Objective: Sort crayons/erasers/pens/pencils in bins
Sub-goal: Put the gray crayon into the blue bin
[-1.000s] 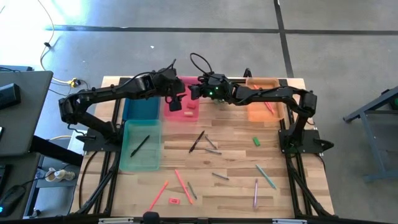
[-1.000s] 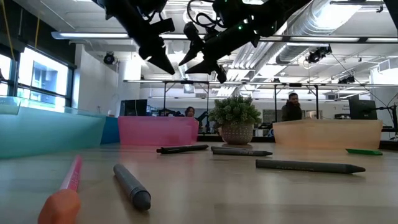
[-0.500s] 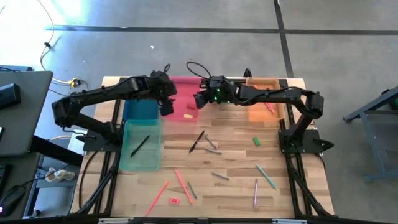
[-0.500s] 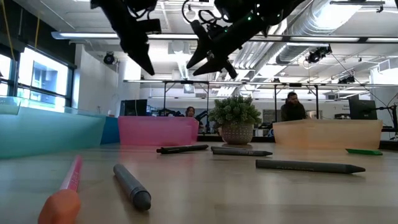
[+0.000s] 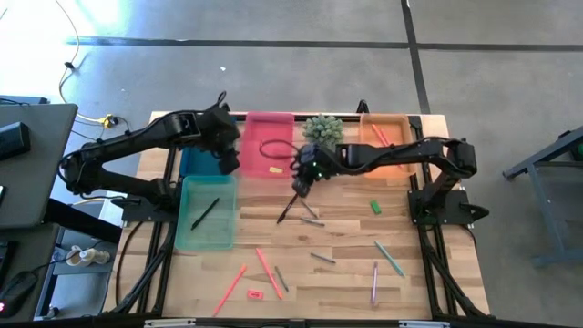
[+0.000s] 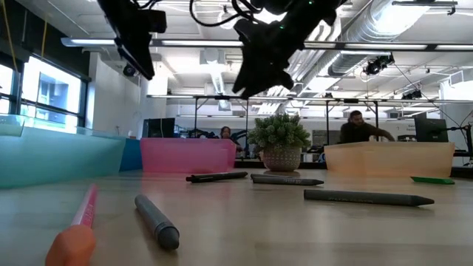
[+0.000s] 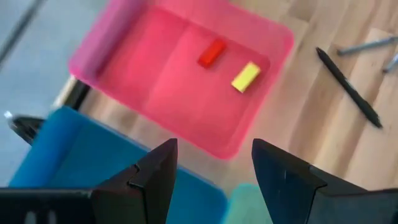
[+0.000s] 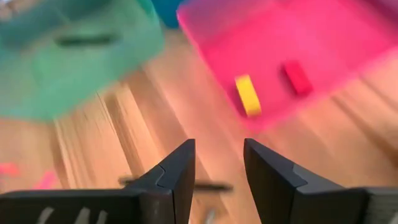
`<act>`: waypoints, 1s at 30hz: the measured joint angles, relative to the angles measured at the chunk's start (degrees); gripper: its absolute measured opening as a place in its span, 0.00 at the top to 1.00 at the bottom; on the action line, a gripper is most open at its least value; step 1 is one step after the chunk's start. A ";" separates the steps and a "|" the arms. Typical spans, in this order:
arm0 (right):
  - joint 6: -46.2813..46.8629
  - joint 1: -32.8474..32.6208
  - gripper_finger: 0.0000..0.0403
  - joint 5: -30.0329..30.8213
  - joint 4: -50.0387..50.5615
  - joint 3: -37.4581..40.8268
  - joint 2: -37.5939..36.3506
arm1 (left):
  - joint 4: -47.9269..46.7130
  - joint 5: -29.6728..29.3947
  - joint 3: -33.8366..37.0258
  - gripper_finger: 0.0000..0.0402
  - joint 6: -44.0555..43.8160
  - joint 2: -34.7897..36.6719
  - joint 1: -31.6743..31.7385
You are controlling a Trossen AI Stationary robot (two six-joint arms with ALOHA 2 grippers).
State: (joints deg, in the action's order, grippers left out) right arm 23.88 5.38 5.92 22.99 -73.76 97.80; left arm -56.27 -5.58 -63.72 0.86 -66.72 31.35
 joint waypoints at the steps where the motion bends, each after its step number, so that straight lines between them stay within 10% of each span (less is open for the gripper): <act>1: -0.25 -0.80 0.68 0.04 1.11 0.00 0.00 | -0.92 0.20 0.00 0.51 -0.68 -0.02 -0.20; 30: 0.07 -17.86 0.68 0.05 19.41 -0.02 2.97 | 2.60 0.22 9.07 0.51 -6.69 0.46 -15.36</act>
State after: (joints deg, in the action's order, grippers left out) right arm 23.94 -12.48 5.97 42.40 -73.78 100.77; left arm -53.67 -5.37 -54.65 -5.82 -66.26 15.99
